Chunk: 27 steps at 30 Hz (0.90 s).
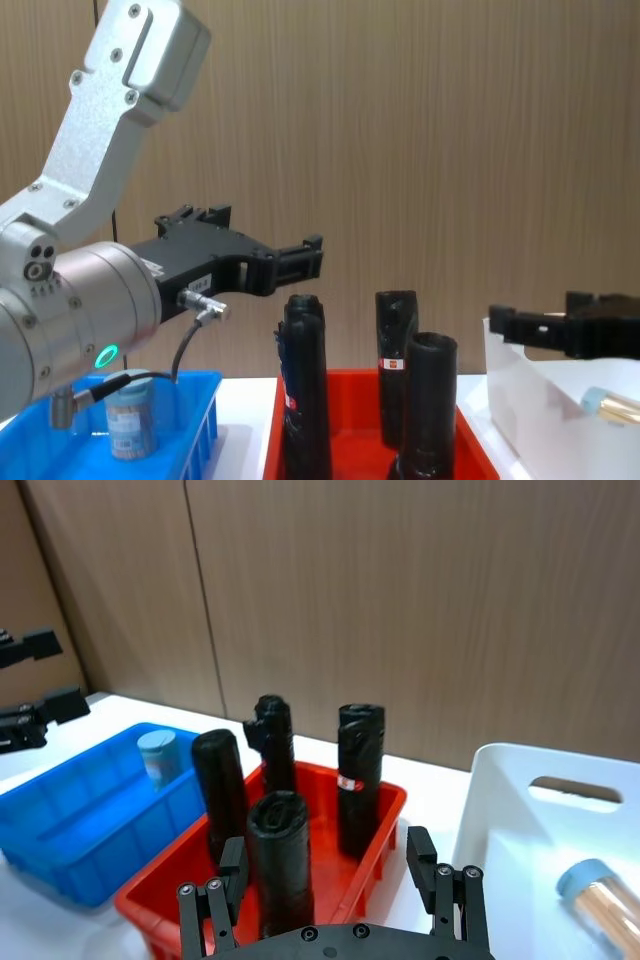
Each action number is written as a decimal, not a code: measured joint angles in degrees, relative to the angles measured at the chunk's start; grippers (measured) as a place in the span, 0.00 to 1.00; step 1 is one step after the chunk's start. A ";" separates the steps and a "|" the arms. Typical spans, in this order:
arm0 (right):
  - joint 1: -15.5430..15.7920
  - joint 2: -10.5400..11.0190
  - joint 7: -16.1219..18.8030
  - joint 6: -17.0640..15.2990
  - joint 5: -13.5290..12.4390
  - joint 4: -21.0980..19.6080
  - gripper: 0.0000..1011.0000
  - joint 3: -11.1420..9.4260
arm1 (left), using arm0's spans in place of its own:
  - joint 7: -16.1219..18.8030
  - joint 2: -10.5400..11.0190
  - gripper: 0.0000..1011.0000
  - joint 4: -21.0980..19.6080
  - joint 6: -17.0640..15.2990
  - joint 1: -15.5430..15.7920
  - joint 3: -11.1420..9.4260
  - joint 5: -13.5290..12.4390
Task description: Pick the cotton swabs from the blue box and place them into the white box.
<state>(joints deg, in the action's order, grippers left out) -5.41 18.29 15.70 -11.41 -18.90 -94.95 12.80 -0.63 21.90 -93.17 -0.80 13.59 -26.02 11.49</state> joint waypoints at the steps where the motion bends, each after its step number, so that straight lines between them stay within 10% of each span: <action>1: -0.62 -0.13 1.09 -0.59 0.00 0.76 0.99 0.05 | 0.00 0.00 0.99 0.00 0.00 0.00 0.00 0.00; 27: -9.48 -3.03 12.54 -3.27 4.01 12.88 0.99 2.23 | 0.00 0.00 0.99 0.00 0.01 0.00 0.00 0.00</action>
<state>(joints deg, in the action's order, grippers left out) -14.89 15.26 28.23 -14.67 -14.89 -82.07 15.02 -0.63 21.90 -93.17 -0.80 13.59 -26.02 11.48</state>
